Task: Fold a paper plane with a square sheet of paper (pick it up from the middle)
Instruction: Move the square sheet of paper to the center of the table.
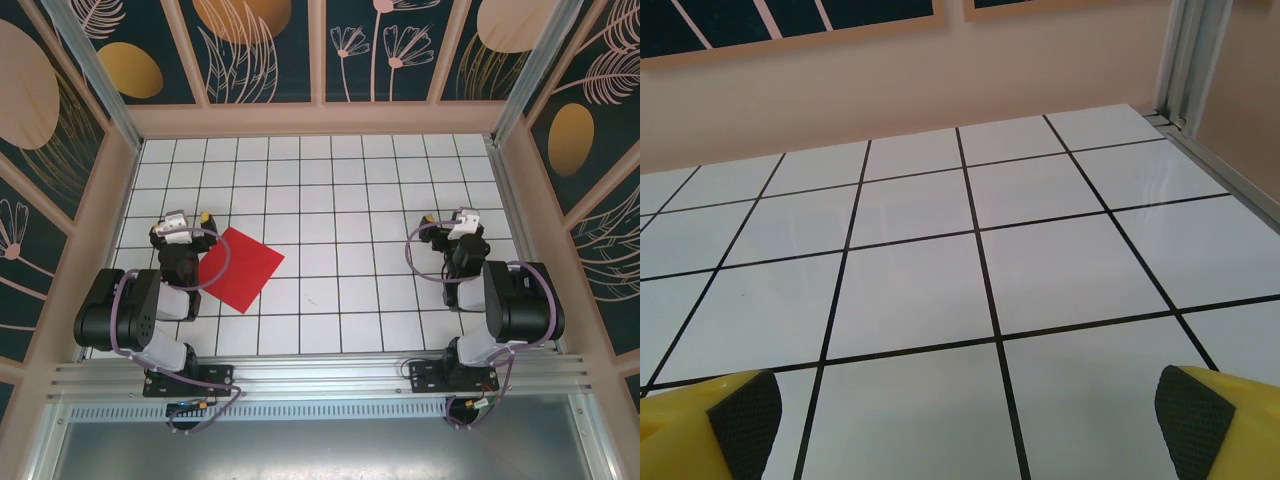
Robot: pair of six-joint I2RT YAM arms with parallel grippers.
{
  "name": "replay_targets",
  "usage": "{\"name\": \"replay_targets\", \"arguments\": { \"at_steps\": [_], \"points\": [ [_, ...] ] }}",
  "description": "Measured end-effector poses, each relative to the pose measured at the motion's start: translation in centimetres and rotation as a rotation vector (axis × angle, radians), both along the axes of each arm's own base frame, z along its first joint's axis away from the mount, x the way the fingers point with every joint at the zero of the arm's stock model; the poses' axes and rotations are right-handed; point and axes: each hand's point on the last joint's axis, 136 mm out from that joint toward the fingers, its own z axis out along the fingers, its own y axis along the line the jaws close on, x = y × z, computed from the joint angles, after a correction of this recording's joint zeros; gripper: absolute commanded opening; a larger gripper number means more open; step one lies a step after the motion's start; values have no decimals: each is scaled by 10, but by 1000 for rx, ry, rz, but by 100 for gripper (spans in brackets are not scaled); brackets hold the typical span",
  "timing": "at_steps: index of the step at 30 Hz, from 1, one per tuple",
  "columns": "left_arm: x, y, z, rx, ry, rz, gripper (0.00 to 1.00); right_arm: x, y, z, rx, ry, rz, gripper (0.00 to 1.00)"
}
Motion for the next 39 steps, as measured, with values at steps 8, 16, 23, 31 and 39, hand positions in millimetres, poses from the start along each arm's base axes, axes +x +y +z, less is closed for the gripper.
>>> {"name": "replay_targets", "arguments": {
  "at_steps": [8, 16, 23, 31, 39],
  "points": [
    [0, 0, 0, 0, 0, 0, 99, 0, 2, 0, 2, 0, 11, 99],
    [0, 0, 0, 0, 0, 0, 99, 0, 2, 0, 2, 0, 13, 99],
    [0, 0, 0, 0, 0, 0, 99, 0, 2, 0, 2, 0, 13, 99],
    [0, 0, 0, 0, 0, 0, 99, 0, 2, 0, 3, 0, 13, 99],
    [0, 0, 0, 0, 0, 0, 99, 0, 2, 0, 3, 0, 13, 99]
  ]
}}
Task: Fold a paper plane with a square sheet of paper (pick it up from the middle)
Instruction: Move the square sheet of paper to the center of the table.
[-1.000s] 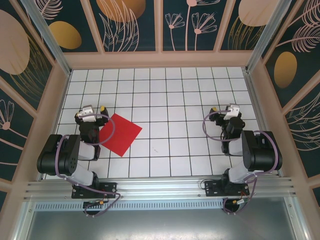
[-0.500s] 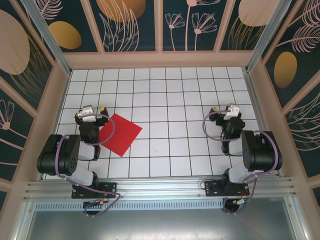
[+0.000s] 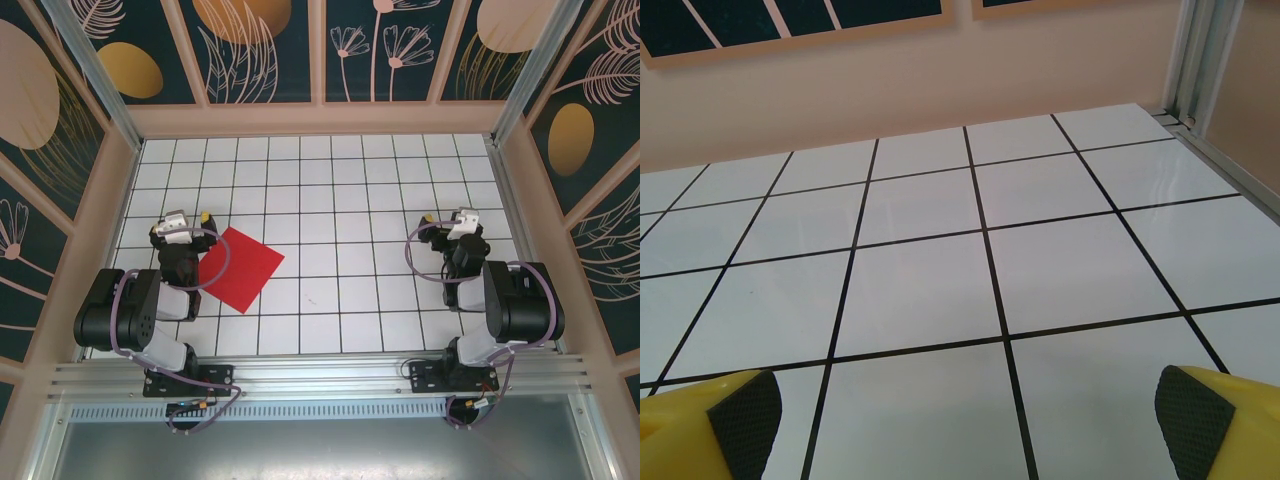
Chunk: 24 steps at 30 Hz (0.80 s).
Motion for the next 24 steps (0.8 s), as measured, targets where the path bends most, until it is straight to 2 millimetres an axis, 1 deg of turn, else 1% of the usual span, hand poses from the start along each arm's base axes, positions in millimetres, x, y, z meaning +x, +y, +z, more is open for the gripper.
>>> {"name": "replay_targets", "arguments": {
  "at_steps": [5, 9, 10, 12, 14, 16, 17, 19, 20, 22, 24],
  "points": [
    [0, 0, 0, 0, 0, 0, 99, 0, 2, 0, -4, 0, 6, 99],
    [0, 0, 0, 0, 0, 0, 99, 0, 6, 4, -6, 19, 18, 99],
    [0, 0, 0, 0, 0, 0, 99, 3, 8, 8, 0, 38, 23, 99],
    [0, 0, 0, 0, 0, 0, 99, 13, 12, 28, 18, 50, 31, 99],
    [0, 0, 0, 0, 0, 0, 99, 21, 21, 56, 54, 35, 45, 99],
    [0, 0, 0, 0, 0, 0, 99, 21, 31, 78, 111, 34, 72, 99],
    [0, 0, 0, 0, 0, 0, 99, 20, 36, 86, 151, 43, 85, 99],
    [0, 0, 0, 0, 0, 0, 99, 18, 43, 94, 237, 78, 106, 99],
    [0, 0, 0, 0, 0, 0, 99, 17, 48, 95, 286, 102, 125, 99],
    [0, 0, 0, 0, 0, 0, 99, 12, 63, 93, 382, 147, 192, 99],
    [0, 0, 0, 0, 0, 0, 99, 5, 82, 86, 468, 206, 266, 97]
  ]
}}
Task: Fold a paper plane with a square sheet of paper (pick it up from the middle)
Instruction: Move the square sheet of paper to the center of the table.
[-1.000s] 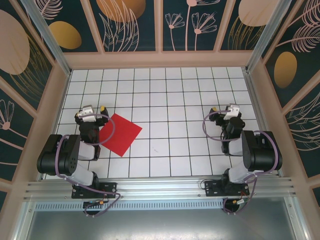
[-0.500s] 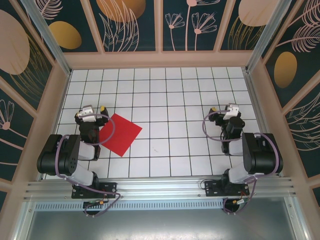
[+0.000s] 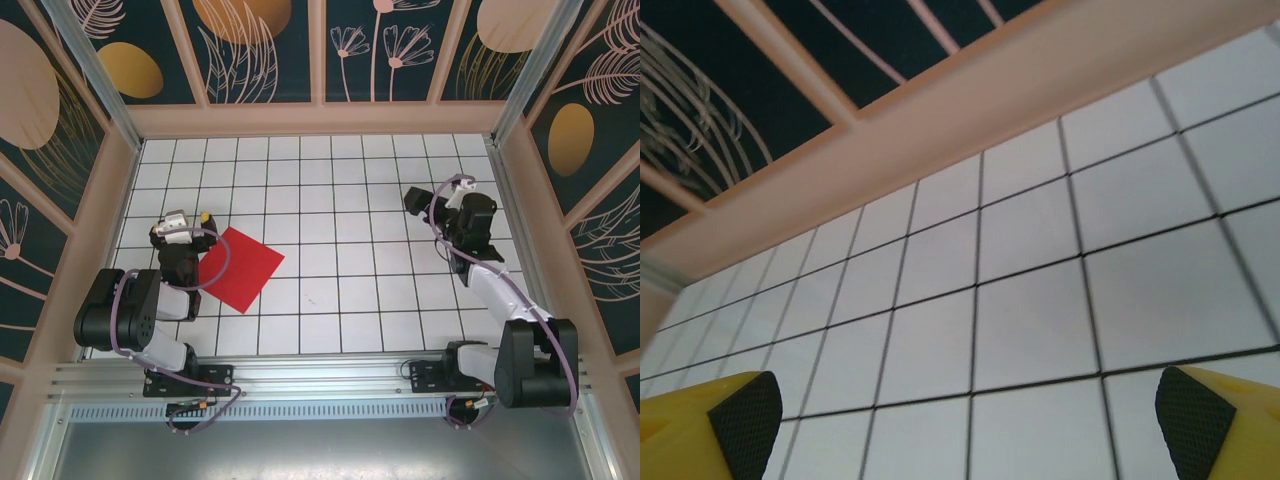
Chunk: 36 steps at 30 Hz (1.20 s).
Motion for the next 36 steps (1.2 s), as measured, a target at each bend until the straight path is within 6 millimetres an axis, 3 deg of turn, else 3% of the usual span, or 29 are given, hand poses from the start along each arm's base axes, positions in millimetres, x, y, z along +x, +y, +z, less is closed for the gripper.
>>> {"name": "replay_targets", "arguments": {
  "at_steps": [5, 11, 19, 23, 27, 31, 36],
  "points": [
    [-4, 1, 2, -1, -18, 4, 99, -21, 67, -21, 58, 137, 197, 94],
    [-38, 10, 4, -13, -60, 56, 99, -38, 141, -40, 25, 240, 377, 88],
    [-62, 22, 80, -124, -279, 115, 99, -53, 249, -60, -42, 318, 585, 76],
    [-58, 22, 94, -213, -252, 118, 99, -53, 315, -71, -70, 340, 692, 71],
    [-52, 21, 87, -297, -145, 130, 98, -56, 373, -85, -88, 362, 782, 67],
    [-59, 23, 58, -376, -22, 170, 98, -58, 423, -101, -104, 386, 854, 66],
    [-72, 23, 45, -443, 30, 192, 99, -63, 455, -123, -110, 431, 914, 66]
  ]
}}
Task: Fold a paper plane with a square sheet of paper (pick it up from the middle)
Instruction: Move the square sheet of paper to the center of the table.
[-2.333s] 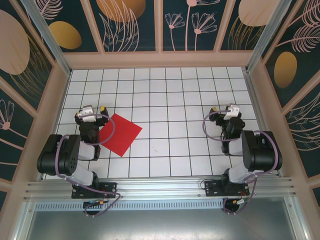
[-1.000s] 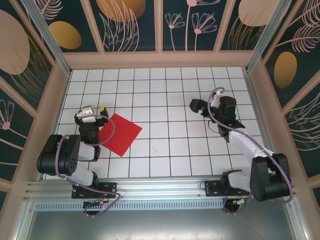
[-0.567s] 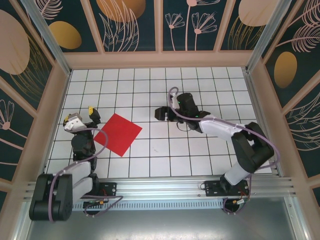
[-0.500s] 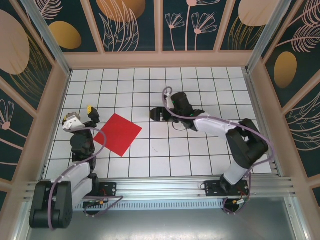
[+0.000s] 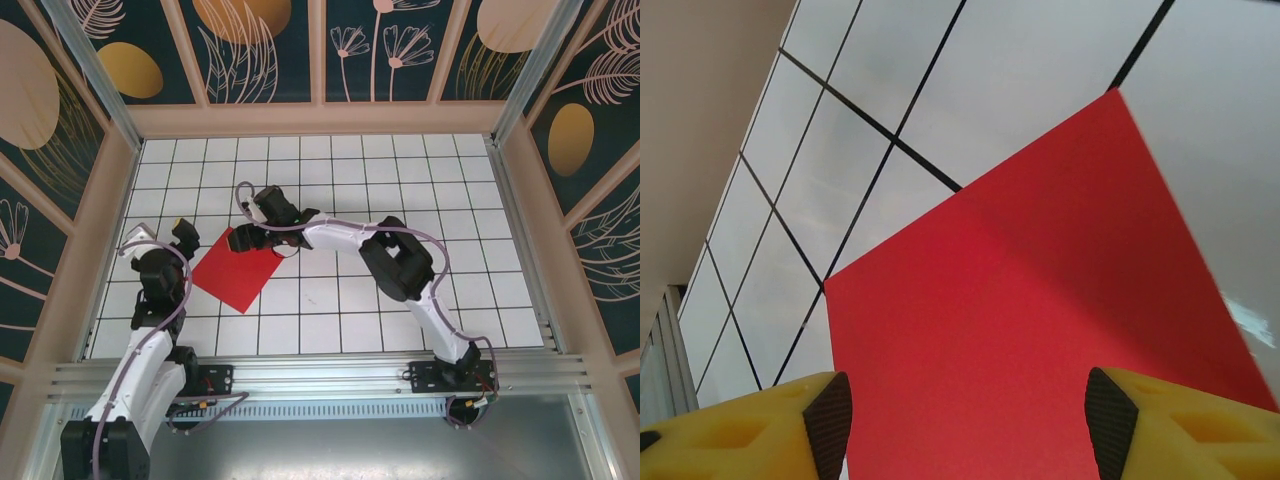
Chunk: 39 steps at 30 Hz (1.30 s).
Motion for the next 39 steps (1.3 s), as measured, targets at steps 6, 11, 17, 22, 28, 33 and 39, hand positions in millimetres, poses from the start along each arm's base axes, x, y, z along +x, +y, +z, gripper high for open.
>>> {"name": "replay_targets", "arguments": {
  "at_steps": [6, 11, 17, 22, 28, 33, 39],
  "points": [
    [-4, -6, -5, -51, 13, -23, 99, 6, 14, -24, -26, 53, 24, 63],
    [-4, -14, -14, -86, 43, -69, 98, 12, 5, -31, -46, 79, -4, 59],
    [1, -35, -17, -139, 59, -176, 99, 11, -32, -34, -69, 76, -69, 58],
    [6, -55, -31, -192, 118, -283, 98, 12, -89, -37, -127, 84, -184, 58],
    [8, -83, -50, -266, 201, -422, 98, 9, -168, -41, -209, 82, -348, 57],
    [5, -102, -61, -327, 252, -521, 97, 5, -238, -42, -293, 79, -505, 56],
    [-1, -122, -61, -366, 268, -618, 97, -5, -273, -19, -311, 33, -568, 57]
  ]
}}
